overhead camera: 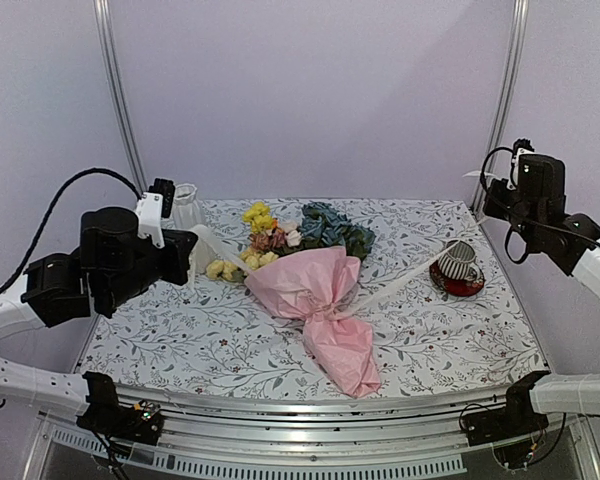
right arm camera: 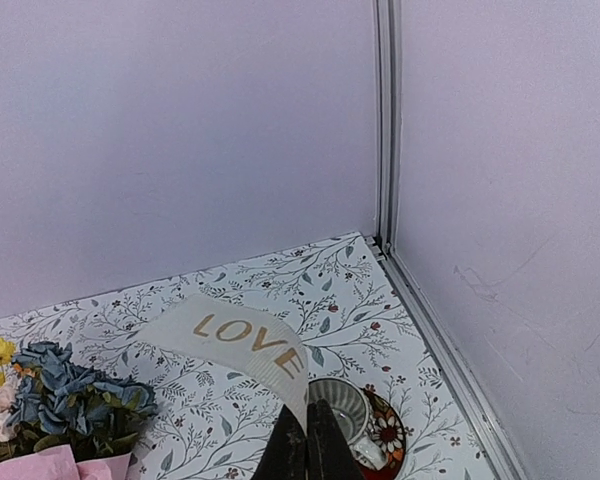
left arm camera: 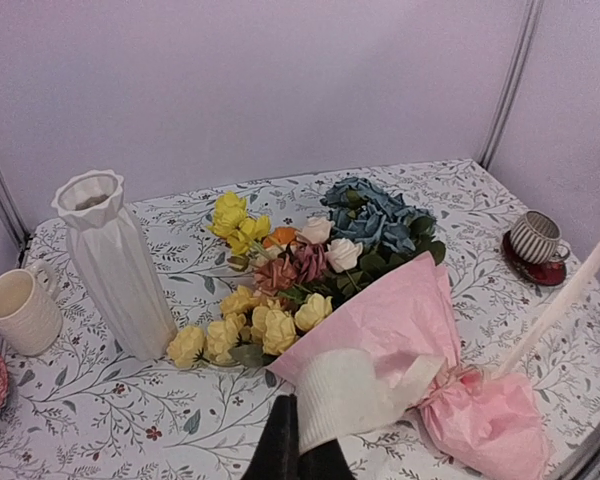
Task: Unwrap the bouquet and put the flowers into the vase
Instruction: Untie the ribbon from the tied bouquet.
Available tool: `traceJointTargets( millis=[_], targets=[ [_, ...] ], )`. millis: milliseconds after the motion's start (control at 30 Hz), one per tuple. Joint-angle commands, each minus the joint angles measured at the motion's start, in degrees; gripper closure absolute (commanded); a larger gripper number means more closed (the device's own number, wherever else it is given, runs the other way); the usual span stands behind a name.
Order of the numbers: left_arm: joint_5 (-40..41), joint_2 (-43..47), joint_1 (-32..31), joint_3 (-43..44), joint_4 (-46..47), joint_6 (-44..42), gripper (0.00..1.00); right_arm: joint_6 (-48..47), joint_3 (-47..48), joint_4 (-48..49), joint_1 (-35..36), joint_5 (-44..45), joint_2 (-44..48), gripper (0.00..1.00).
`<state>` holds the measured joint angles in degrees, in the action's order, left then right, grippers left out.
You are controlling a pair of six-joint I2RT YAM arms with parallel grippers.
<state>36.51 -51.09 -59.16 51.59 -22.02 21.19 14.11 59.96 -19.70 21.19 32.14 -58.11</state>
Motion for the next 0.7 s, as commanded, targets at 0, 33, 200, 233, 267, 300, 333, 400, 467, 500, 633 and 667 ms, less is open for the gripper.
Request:
traceJointTargets(
  millis=[0, 33, 200, 233, 267, 300, 333, 400, 467, 500, 633, 667],
  targets=[
    [1.73, 1.54, -0.36, 1.55, -1.61, -0.51, 1.00, -0.75, 2.05, -0.59, -0.48, 2.10, 1.69, 0.97],
    [1.97, 1.91, -0.35, 1.70, -1.82, -0.48, 1.00, -0.71, 2.12, -0.65, -0.50, 2.39, 1.83, 0.98],
    [2.60, 3.14, -0.38, 1.64, -2.37, -0.55, 1.00, -0.68, 2.12, -0.55, -0.49, 2.94, 3.06, 0.97],
    [2.62, 3.40, -0.37, 1.52, -2.36, -0.51, 1.00, -0.58, 2.00, -0.52, -0.53, 2.59, 3.12, 0.97],
    [2.61, 3.49, -0.40, 1.38, -2.19, -0.41, 1.00, -0.46, 1.86, -0.51, -0.54, 2.12, 3.17, 0.97],
    [2.45, 3.54, -0.39, 1.20, -2.09, -0.40, 1.00, -0.27, 1.68, -0.51, -0.51, 1.85, 3.10, 0.97],
    [2.24, 3.48, -0.42, 1.06, -1.99, -0.32, 1.00, -0.17, 1.32, -0.51, -0.49, 1.54, 3.04, 0.97],
    [1.90, 3.34, -0.43, 0.76, -1.82, -0.13, 1.00, 0.28, 0.76, -0.47, -0.54, 1.02, 2.84, 0.97],
    [1.66, 3.07, -0.36, 0.62, -1.97, -0.11, 1.00, 0.80, 0.06, -0.36, -0.52, 0.37, 2.59, 0.97],
    [1.68, 3.02, -0.38, 0.61, -2.08, 0.03, 1.00, 0.93, -0.29, -0.27, -0.52, -0.02, 2.45, 0.97],
    [1.75, 3.17, -0.39, 0.40, -2.61, 0.49, 1.00, 1.49, -1.00, -0.35, -0.52, -0.91, 1.59, 0.97],
    [1.75, 3.19, -0.40, 0.31, -2.63, 0.59, 1.00, 1.66, -1.13, -0.41, -0.48, -1.10, 1.36, 0.97]
  ],
)
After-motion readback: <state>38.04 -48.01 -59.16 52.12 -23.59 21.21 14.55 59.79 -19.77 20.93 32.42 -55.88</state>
